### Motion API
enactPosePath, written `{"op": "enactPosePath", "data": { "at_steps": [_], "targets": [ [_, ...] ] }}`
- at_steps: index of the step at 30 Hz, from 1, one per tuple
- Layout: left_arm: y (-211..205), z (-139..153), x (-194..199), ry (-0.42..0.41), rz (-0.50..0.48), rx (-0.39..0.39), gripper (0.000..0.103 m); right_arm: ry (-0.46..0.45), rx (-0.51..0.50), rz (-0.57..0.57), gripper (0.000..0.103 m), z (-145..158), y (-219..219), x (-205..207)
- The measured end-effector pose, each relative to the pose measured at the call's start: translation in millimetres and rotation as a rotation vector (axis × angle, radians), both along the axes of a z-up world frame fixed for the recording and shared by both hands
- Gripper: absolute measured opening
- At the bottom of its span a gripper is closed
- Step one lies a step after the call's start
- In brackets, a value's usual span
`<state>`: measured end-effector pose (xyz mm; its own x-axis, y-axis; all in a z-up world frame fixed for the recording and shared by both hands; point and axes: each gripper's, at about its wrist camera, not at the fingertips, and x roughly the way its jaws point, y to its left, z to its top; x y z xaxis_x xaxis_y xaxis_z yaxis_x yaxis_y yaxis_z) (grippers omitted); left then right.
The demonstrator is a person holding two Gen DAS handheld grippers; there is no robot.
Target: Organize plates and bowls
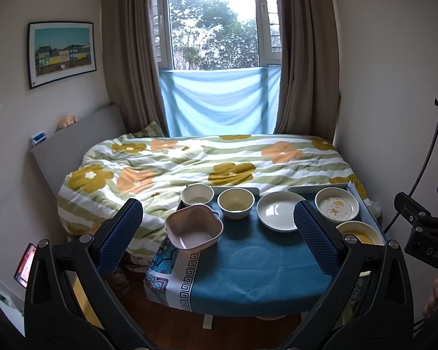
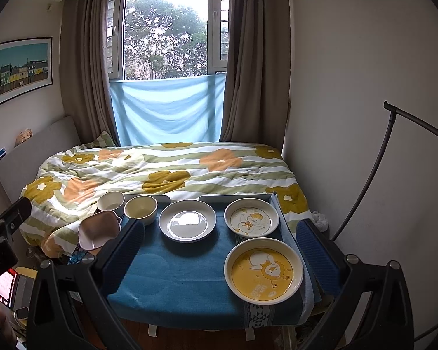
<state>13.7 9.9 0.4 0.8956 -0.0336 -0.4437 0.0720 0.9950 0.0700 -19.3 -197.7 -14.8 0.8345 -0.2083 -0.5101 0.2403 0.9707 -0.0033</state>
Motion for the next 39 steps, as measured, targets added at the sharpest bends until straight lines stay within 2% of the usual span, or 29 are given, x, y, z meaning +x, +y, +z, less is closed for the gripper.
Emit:
{"op": "enactPosePath", "data": {
  "at_steps": [8,14,17,23,28,34,37,39],
  "targets": [
    [0,2,2,0.002,-0.005,0.003,0.103,-0.004,0.004,0.001,0.103,0,0,0],
    [-8,6,6,0.001,-0.077,0.016,0.103,-0.006,0.029,0.004,0.103,-4,11,-4],
    [-17,0,13,0.02,-0.128,0.006,0.103,0.0,0.042,-0.025,0.103,-10,7,-8],
    [-52,-23,29,0.044,-0.191,0.036,0.103,0.034,0.082,-0.103,0.103,-29,-30,-13],
    [-99,-52,56,0.141,-0.25,0.035,0.103,0.093,0.118,-0.116,0.103,-59,-78,-5],
    [-165,-113,104,0.365,-0.302,-0.019,0.103,0.202,0.254,-0.05,0.103,-111,-145,15],
    [-198,-148,122,0.442,-0.306,0.002,0.102,0.26,0.319,-0.01,0.102,-141,-174,28],
    [-216,-172,134,0.504,-0.313,0.005,0.102,0.313,0.366,0.016,0.091,-163,-191,36]
  ]
}}
